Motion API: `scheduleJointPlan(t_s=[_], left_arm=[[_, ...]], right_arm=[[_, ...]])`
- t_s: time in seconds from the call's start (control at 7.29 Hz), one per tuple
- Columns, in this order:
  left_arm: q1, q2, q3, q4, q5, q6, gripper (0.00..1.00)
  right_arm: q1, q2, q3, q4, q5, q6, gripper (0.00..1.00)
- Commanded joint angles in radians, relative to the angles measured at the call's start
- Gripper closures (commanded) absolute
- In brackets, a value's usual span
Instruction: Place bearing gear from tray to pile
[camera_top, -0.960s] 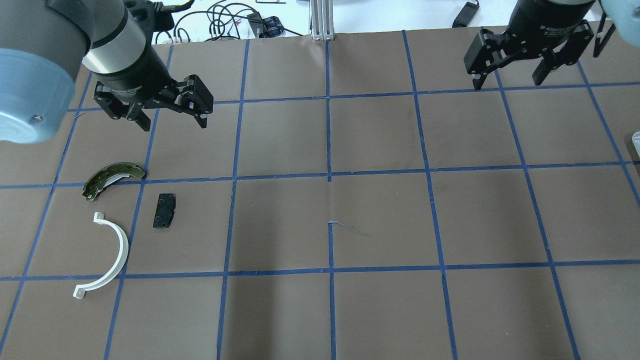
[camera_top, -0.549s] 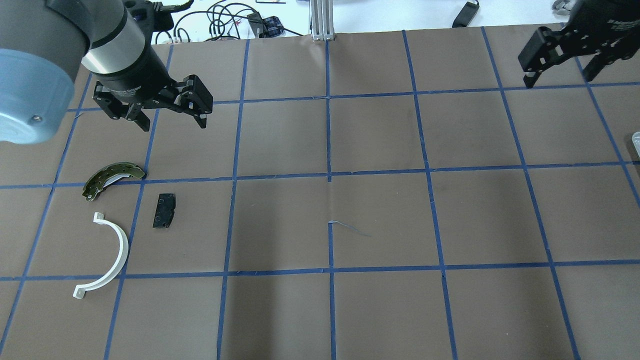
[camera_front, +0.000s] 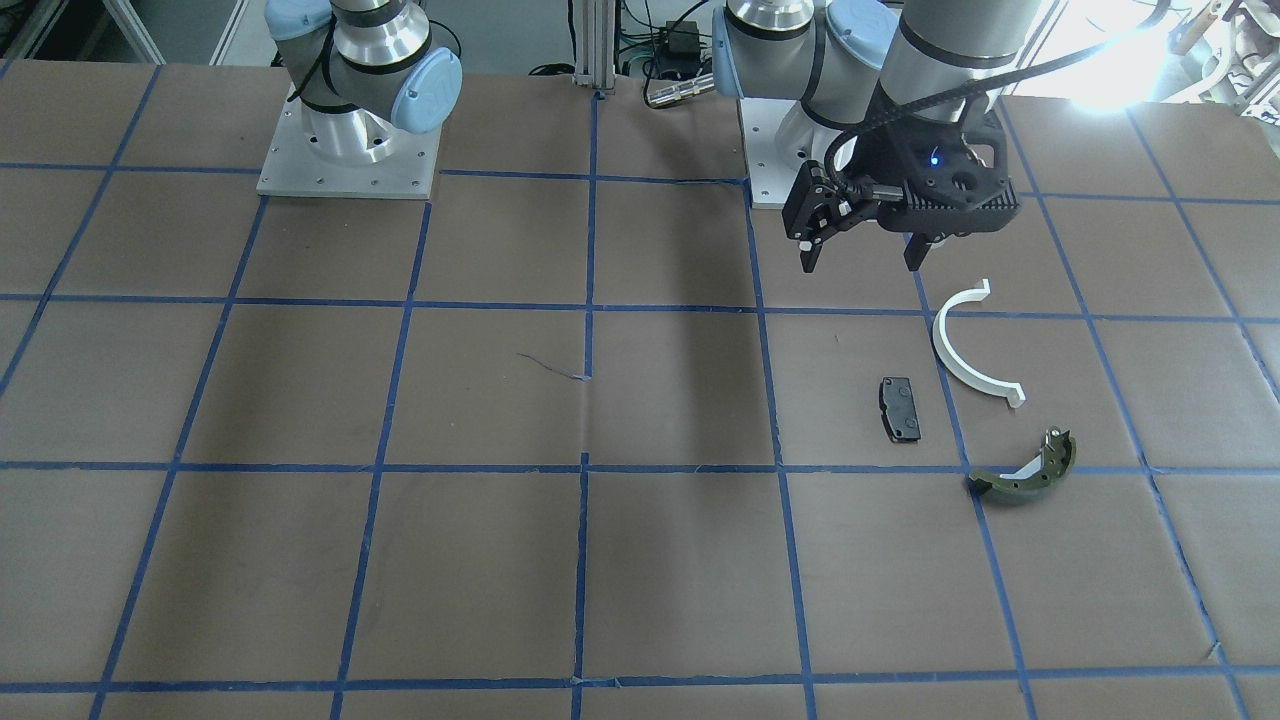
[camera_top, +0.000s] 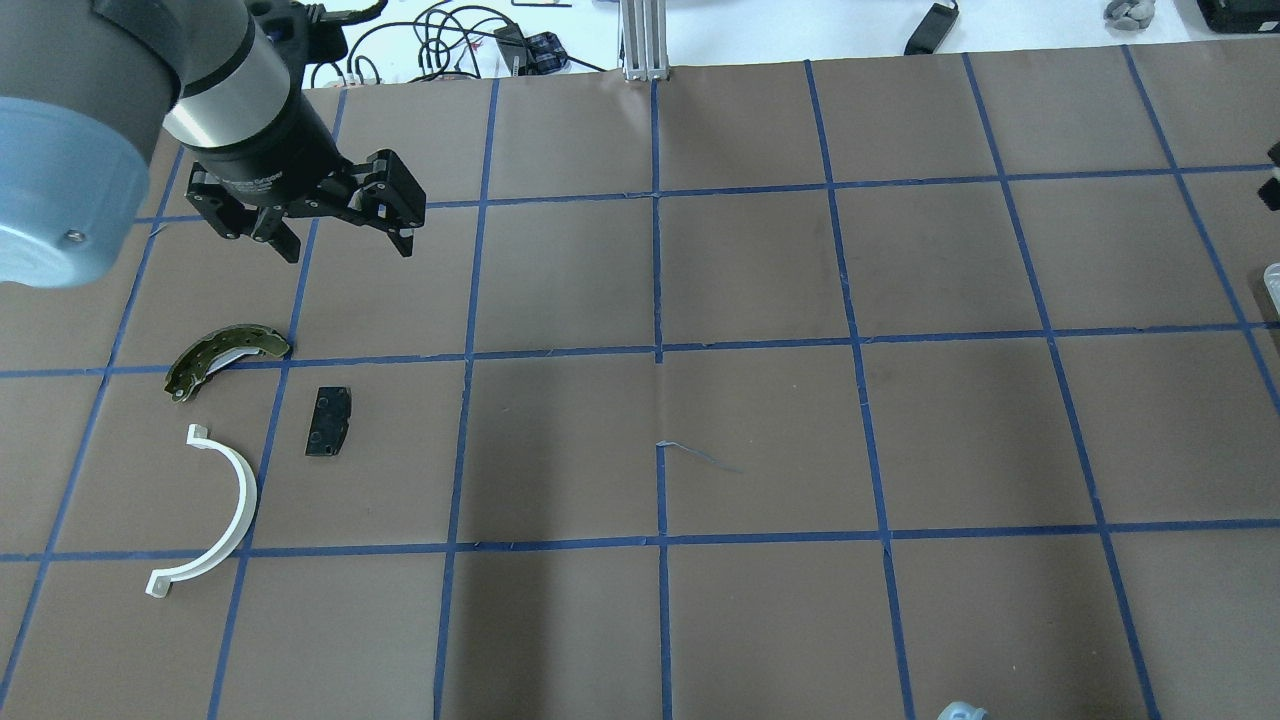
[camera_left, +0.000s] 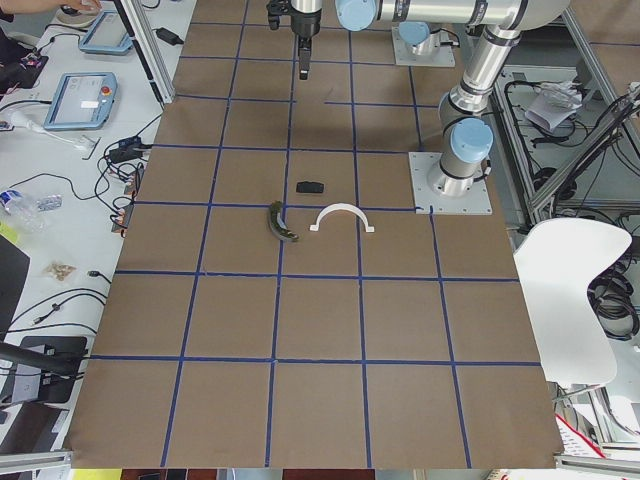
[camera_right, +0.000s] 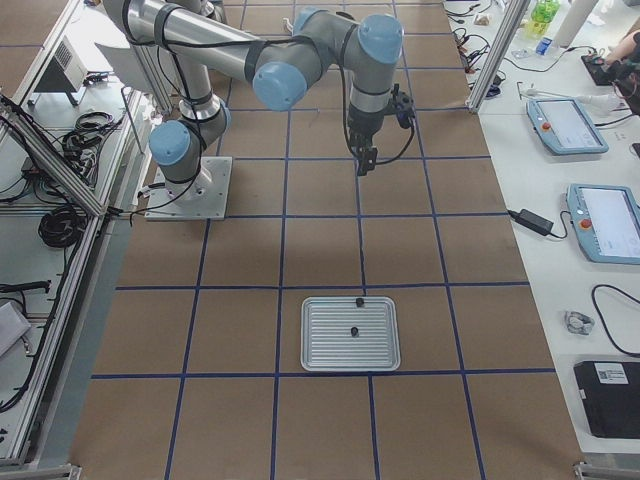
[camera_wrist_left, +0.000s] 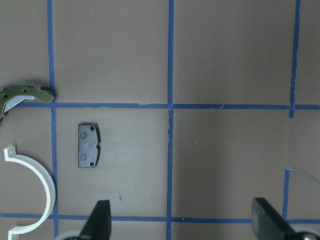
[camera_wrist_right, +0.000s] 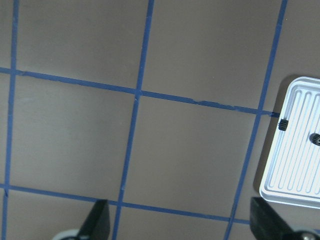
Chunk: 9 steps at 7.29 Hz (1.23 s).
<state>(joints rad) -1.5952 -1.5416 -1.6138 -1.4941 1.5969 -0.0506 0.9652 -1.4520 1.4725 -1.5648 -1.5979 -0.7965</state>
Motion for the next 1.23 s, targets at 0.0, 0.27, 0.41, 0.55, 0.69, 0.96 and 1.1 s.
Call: scheduleJointPlan(t_s=[0.0, 0.27, 0.41, 0.55, 0.69, 0.96, 1.1], left_arm=[[0.000, 0.000, 0.000, 0.000, 0.000, 0.000, 0.00], [0.000, 0.000, -0.002, 0.000, 0.000, 0.000, 0.00], [0.000, 0.001, -0.002, 0.000, 0.000, 0.000, 0.00], [0.000, 0.002, -0.002, 0.000, 0.000, 0.000, 0.00], [0.000, 0.002, -0.002, 0.000, 0.001, 0.000, 0.00], [0.000, 0.001, -0.002, 0.000, 0.000, 0.000, 0.00], [0.000, 0.002, -0.002, 0.000, 0.001, 0.000, 0.00]], right_arm=[[-0.147, 0.108, 0.000, -0.129, -0.002, -0.211, 0.00], [-0.238, 0.232, -0.001, -0.310, -0.013, -0.283, 0.00], [-0.276, 0.315, -0.015, -0.389, -0.014, -0.343, 0.00], [-0.322, 0.378, -0.023, -0.426, -0.004, -0.407, 0.00], [-0.325, 0.416, -0.038, -0.431, -0.001, -0.411, 0.00], [-0.324, 0.519, -0.063, -0.486, 0.053, -0.406, 0.00], [-0.322, 0.553, -0.063, -0.533, 0.053, -0.408, 0.00]])
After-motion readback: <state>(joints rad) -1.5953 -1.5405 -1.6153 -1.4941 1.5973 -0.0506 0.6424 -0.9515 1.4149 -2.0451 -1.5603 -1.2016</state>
